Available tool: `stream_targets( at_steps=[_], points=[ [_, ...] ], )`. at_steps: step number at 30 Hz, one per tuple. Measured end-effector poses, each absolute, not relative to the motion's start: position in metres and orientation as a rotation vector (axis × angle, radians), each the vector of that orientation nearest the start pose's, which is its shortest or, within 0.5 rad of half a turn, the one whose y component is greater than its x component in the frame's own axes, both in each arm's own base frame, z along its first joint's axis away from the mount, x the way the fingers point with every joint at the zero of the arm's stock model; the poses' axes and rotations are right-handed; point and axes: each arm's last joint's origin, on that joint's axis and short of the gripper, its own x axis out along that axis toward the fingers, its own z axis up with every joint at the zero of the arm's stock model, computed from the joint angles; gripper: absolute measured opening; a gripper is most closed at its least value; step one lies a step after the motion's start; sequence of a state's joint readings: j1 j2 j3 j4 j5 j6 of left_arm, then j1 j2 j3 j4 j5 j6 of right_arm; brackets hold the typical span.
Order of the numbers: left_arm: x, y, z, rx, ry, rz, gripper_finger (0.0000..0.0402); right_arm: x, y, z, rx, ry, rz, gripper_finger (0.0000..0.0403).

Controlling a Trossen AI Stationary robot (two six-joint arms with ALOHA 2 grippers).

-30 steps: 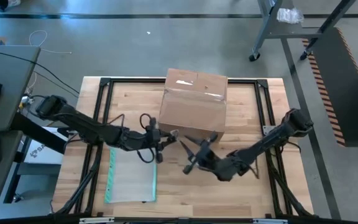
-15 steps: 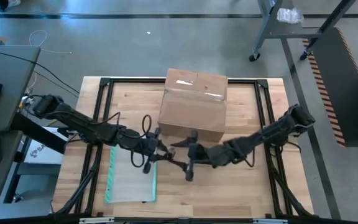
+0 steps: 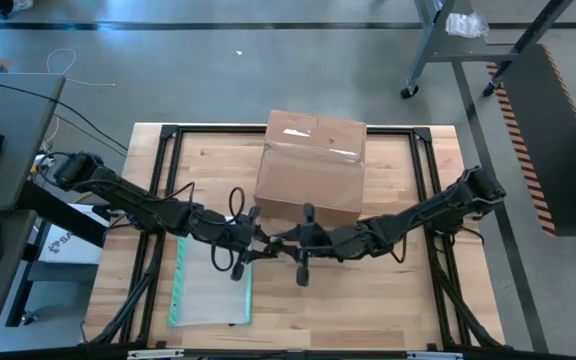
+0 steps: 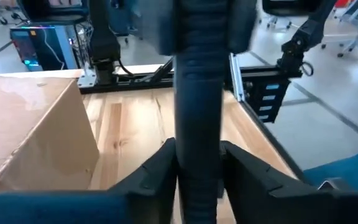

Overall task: Unpack boxes
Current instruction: Open the cardboard box using the black cutter

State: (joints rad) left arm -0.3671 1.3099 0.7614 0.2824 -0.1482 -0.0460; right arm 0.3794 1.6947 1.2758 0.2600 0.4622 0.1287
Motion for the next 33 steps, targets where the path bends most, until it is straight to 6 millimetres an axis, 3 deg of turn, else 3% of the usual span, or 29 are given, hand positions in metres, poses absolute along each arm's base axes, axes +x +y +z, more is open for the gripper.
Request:
stream_targets(
  at_steps=[5,9,14,21,30,33],
  points=[
    [0.263,-0.102,0.256,0.061,0.288,-0.189,0.0177,0.370,0.134,0.306,0.068,0.138,-0.097,0.0037],
    [0.261,-0.105,0.255,0.126,0.288,-0.061,0.0186,0.370,0.133,0.306,0.067,0.135,-0.101,0.0037],
    [0.256,-0.111,0.256,0.184,0.274,0.038,0.0158,0.370,0.133,0.307,0.068,0.130,-0.109,0.0037],
    [0.255,-0.114,0.256,0.181,0.263,0.061,0.0072,0.370,0.133,0.307,0.058,0.132,-0.102,0.0037],
    [0.256,-0.114,0.259,0.154,0.232,0.061,0.0072,0.370,0.133,0.308,0.074,0.126,-0.099,0.0037],
    [0.256,-0.114,0.260,0.142,0.220,0.059,0.0092,0.370,0.134,0.309,0.084,0.121,-0.099,0.0037]
  ],
)
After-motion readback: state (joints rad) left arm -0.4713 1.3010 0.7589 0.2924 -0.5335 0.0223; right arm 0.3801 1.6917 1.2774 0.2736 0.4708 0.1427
